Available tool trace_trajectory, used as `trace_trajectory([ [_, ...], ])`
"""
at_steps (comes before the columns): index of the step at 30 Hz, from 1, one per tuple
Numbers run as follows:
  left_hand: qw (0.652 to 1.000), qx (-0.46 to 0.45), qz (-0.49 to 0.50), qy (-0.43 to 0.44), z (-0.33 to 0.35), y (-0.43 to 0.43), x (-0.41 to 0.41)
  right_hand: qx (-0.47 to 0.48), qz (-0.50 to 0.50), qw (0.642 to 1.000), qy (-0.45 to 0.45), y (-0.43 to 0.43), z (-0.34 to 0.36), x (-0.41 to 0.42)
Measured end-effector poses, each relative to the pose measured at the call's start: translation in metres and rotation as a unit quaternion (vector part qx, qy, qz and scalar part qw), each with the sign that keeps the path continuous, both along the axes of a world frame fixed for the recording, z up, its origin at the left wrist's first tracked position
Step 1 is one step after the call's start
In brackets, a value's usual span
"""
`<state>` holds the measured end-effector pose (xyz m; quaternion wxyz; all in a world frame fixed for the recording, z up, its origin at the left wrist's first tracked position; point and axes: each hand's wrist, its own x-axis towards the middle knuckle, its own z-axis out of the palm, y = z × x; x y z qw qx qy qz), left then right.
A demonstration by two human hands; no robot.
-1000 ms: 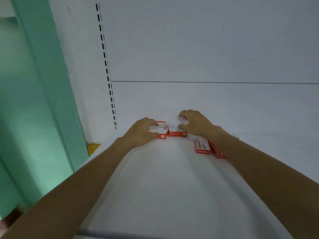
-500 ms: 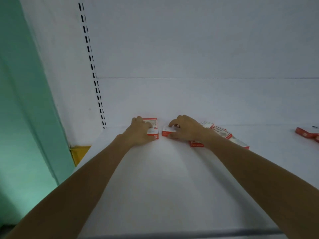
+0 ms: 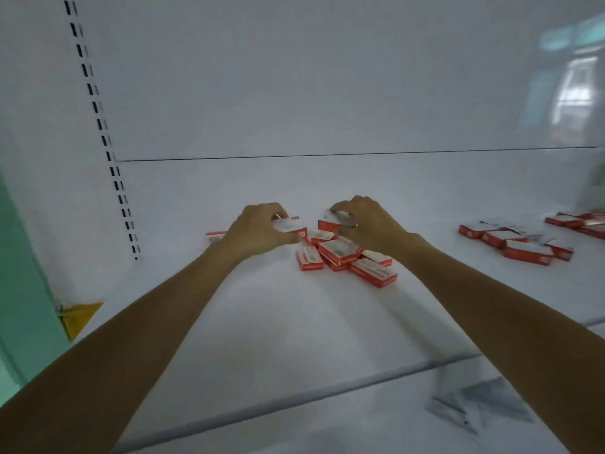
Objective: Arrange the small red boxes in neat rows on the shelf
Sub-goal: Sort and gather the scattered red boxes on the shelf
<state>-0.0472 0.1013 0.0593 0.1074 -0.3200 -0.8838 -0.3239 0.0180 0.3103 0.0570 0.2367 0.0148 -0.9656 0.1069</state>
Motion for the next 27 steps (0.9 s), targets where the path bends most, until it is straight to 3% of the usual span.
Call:
trace_trajectory([
  [8,0.985,0.003,-0.170,-0.011,0.000,0.159,0.082,-0.037,-0.203,0.978,0.008,0.125,0.001,0.138],
  [13,0.970,0.011,-0.240,-0.031,-0.010,0.242,0.142,-0.031,-0.270,0.962,-0.002,0.195,0.000,0.222],
  [21,0.969,0.001,-0.243,-0.033,-0.021,0.356,0.226,-0.022,-0.282,0.959,0.006,0.298,-0.007,0.316],
  [27,0.975,0.006,-0.217,-0.033,-0.037,0.399,0.249,-0.017,-0.267,0.963,-0.019,0.355,-0.015,0.341],
])
